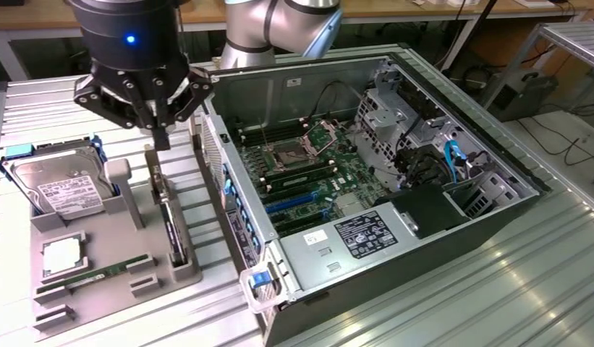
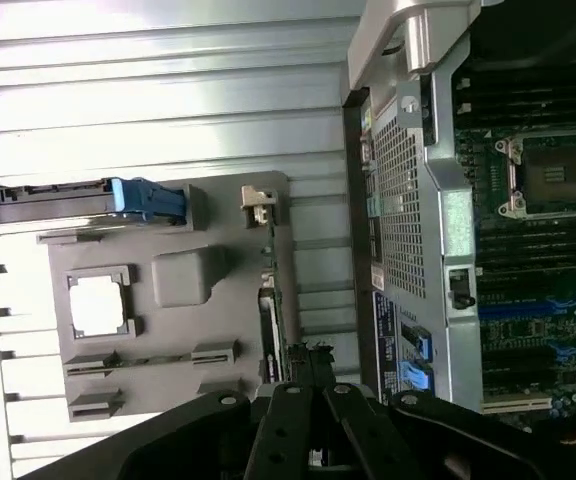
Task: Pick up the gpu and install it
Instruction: 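Reach for the gpu, then pick up the gpu and move the gpu toward the slot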
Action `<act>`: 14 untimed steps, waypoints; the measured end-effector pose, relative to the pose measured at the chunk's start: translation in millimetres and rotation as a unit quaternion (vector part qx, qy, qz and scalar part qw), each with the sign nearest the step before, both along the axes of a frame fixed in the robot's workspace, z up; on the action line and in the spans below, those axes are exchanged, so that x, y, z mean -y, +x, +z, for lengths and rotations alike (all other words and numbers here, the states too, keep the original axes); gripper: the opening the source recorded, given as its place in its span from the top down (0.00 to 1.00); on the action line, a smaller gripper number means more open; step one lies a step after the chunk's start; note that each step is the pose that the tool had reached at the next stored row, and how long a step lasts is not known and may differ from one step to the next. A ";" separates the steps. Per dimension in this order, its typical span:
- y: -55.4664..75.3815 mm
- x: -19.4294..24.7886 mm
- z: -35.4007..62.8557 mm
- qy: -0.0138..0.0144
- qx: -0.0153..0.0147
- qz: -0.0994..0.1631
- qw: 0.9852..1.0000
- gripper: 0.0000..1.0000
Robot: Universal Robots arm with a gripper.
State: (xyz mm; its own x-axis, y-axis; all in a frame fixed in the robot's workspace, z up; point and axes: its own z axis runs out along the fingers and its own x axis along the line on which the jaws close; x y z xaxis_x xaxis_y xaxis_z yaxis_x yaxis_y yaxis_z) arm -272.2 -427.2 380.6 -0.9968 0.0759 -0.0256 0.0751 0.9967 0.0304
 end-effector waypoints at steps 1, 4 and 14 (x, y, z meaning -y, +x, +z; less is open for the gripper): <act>-4.6 0.7 -1.2 0.000 0.000 0.000 1.000 0.89; -13.6 2.2 -4.1 -0.002 0.000 0.000 1.000 0.89; -13.5 2.2 -4.0 -0.002 0.000 0.000 1.000 0.89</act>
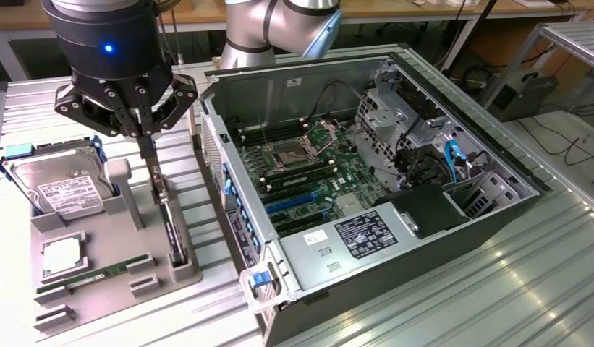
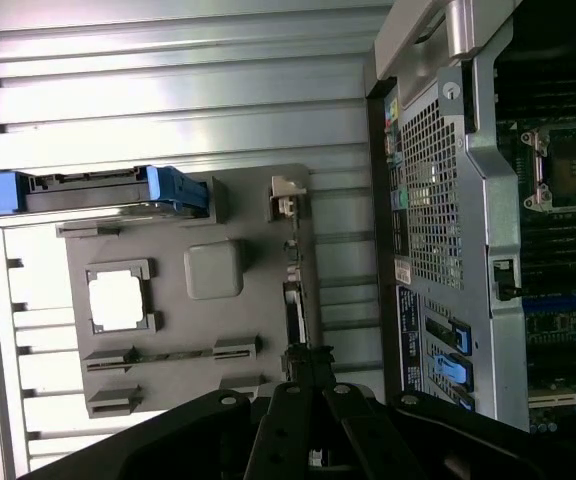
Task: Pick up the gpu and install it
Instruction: 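Pick up the gpu and move the gpu toward the slot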
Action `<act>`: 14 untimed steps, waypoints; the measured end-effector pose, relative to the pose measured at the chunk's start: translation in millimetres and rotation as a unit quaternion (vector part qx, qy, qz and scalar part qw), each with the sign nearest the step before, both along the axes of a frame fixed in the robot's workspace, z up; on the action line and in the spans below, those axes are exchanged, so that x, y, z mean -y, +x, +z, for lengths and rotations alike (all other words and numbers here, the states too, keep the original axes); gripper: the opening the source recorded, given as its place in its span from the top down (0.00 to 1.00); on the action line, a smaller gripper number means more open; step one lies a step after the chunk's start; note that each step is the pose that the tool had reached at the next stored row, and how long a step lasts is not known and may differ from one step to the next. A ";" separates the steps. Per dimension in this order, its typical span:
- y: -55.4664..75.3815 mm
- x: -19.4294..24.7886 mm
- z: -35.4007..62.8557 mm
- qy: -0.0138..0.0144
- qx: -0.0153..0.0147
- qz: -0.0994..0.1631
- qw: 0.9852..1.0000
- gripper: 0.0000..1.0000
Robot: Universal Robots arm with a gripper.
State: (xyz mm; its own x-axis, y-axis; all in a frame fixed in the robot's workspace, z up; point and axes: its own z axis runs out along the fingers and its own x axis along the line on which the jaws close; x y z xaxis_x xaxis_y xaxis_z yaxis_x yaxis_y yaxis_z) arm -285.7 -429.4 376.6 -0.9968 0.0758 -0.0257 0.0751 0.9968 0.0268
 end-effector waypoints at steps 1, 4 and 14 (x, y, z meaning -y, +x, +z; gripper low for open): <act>0.0 0.0 0.0 0.000 0.000 0.000 1.000 0.89; 0.0 0.0 0.0 0.000 0.000 0.000 1.000 0.89; -1.2 1.9 -15.2 -0.001 0.000 0.000 1.000 0.58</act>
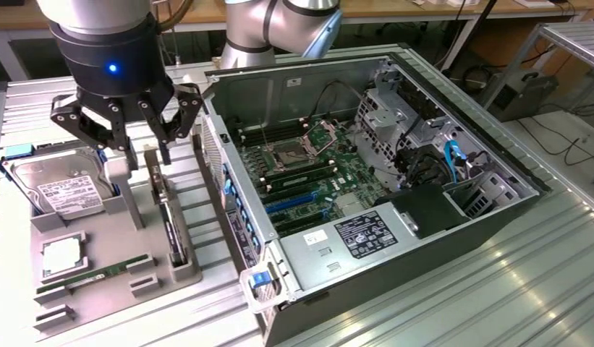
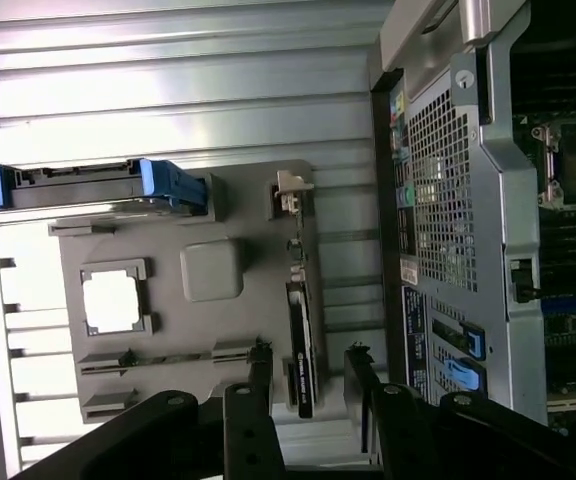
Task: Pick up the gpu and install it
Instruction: 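Pick up the gpu and move the gpu toward the slot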
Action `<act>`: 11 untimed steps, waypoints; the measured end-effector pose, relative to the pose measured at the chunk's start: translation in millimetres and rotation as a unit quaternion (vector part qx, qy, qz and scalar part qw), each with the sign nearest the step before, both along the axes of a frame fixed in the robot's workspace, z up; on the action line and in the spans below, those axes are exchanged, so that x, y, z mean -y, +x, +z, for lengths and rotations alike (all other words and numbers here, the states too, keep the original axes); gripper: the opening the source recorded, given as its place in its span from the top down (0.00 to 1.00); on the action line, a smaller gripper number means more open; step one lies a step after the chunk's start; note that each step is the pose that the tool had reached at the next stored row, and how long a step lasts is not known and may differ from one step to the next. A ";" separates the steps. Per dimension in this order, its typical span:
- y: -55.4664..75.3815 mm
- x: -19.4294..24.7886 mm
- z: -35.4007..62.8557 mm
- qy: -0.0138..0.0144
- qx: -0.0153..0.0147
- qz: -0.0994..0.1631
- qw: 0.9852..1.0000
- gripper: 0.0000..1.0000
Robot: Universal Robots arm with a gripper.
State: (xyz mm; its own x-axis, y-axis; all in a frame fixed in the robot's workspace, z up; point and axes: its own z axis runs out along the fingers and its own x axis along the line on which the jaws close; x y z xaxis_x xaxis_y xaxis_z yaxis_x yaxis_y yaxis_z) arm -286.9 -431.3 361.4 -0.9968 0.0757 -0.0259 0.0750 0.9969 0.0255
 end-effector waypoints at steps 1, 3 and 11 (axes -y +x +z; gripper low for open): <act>0.0 0.7 -2.6 0.000 0.000 0.000 1.000 0.58; 0.0 2.2 -7.7 0.000 0.000 0.000 1.000 0.58; 0.0 3.1 -25.2 0.000 0.000 0.000 1.000 0.58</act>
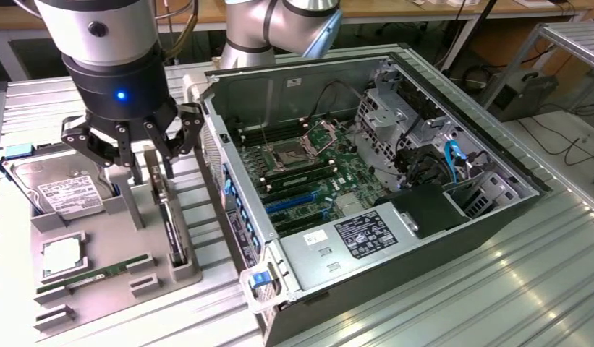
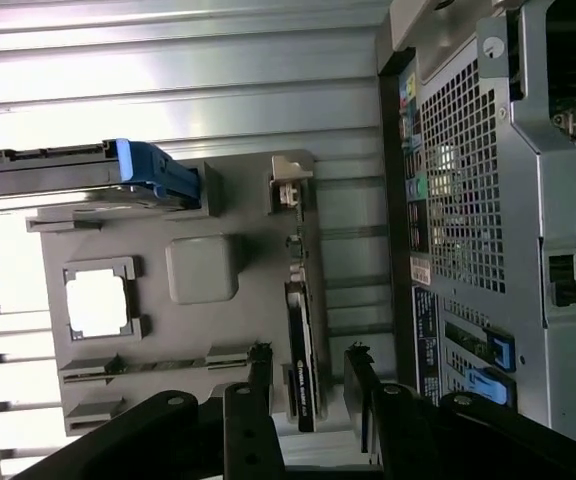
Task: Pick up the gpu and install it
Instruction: 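Pick up the gpu and move the gpu toward the slot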
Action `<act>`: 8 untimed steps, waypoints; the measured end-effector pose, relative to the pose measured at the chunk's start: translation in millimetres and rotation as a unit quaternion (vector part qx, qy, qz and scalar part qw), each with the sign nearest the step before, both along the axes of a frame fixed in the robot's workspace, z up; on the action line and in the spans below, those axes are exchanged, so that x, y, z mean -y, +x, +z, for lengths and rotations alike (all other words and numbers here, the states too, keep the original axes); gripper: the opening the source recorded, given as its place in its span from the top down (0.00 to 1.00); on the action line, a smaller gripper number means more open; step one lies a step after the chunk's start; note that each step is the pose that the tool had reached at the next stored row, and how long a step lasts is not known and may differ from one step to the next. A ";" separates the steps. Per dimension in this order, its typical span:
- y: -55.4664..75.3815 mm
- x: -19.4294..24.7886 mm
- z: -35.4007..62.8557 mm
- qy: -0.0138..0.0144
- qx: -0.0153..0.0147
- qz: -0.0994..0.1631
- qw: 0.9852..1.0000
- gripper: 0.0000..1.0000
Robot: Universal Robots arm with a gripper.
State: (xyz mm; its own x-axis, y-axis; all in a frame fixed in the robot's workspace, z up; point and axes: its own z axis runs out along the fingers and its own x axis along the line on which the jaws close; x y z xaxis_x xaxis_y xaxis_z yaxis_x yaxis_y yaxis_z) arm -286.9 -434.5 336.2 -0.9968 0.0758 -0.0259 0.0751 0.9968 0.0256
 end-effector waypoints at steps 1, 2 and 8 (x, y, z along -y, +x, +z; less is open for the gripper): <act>0.0 0.0 -2.0 0.000 0.000 0.000 1.000 0.58; 0.0 0.0 -4.1 0.000 0.000 0.000 1.000 0.58; 0.0 0.0 -5.5 -0.002 0.000 0.000 1.000 0.58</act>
